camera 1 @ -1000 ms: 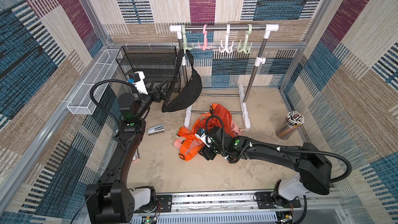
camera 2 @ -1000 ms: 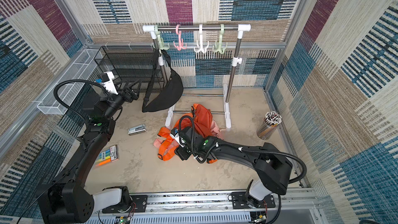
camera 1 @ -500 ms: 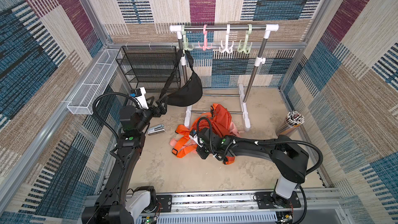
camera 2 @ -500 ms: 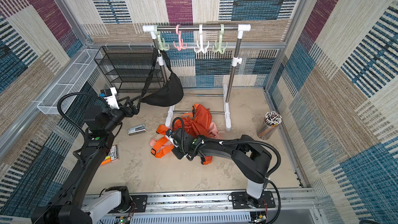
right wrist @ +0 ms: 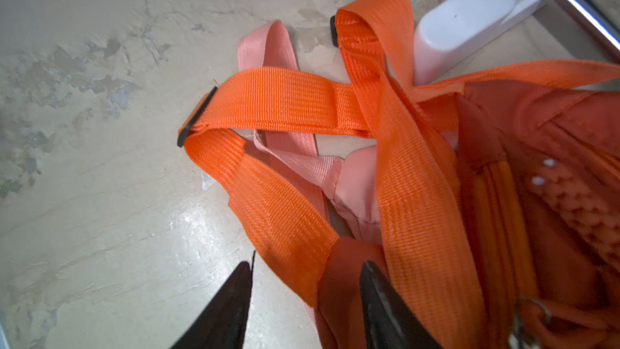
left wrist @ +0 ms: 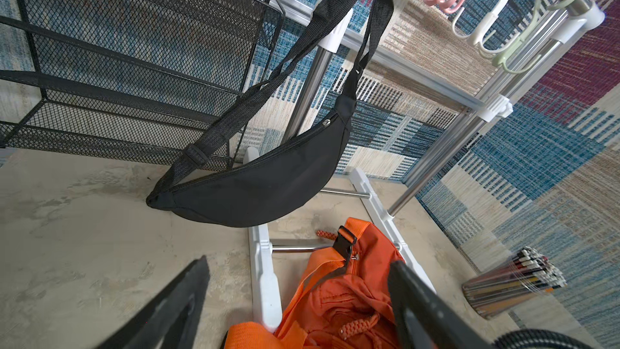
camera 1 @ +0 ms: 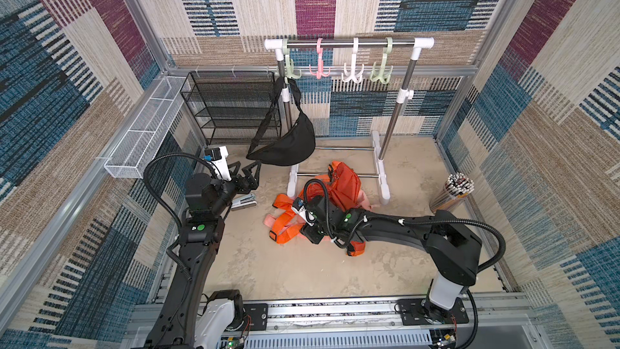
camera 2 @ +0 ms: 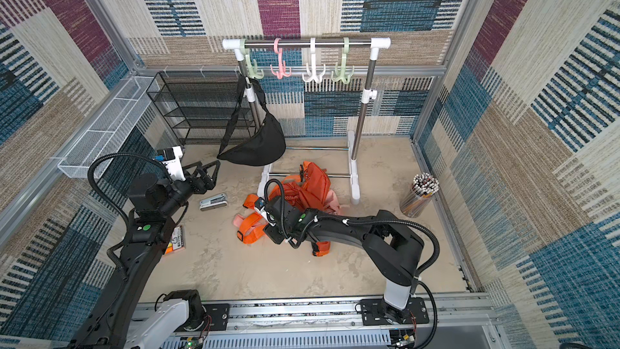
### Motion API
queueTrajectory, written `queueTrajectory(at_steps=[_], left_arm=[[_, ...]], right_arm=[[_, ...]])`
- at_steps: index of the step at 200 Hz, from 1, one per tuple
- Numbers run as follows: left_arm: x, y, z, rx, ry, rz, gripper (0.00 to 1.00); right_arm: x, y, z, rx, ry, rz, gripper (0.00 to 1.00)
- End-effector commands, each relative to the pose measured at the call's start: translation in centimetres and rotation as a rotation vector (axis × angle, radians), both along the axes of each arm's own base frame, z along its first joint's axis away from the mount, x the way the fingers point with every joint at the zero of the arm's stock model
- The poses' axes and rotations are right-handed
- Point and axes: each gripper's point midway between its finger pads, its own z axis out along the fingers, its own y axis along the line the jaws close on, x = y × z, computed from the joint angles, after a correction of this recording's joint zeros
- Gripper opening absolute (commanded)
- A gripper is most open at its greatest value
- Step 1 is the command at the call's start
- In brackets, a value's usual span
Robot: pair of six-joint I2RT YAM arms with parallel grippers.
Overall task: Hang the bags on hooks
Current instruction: Adjust the bag at the bag.
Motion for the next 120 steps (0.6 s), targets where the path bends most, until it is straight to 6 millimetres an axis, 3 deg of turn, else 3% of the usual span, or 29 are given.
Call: queueTrajectory(at_steps=[1, 26, 42, 71, 98, 120], left_arm=[[-0.2, 0.2, -0.7, 0.053, 0.015, 0.003, 0.87], [-0.4, -0.1, -1.2, 0.065, 0.03, -0.013, 0.87], [-0.7, -0.5, -1.4, 0.09, 0.028, -0.045, 0.87], [-1.7, -2.1, -1.6, 0.162, 0.015, -0.164, 0.86], [-2.9, -4.7, -1.6, 0.192, -0.034, -0.336, 0.86], [-4.3, -7.0, -1.7, 0.202, -0.085, -0.474, 0.85]], right_arm=[[0.9, 0.5, -0.6, -0.011, -0.029, -0.02, 0.53], [2.4, 1.5, -1.3, -0.026, -0.053, -0.043, 0.13], [3.2, 2.6, 0.8, 0.029, -0.07, -0.046, 0.0], [4.8, 2.9, 7.5, 0.109, -0.173, -0.073, 0.0], [4.7, 2.2, 14.7, 0.206, -0.273, -0.061, 0.0], [4.7, 1.2, 18.7, 0.239, -0.34, -0.07, 0.0]])
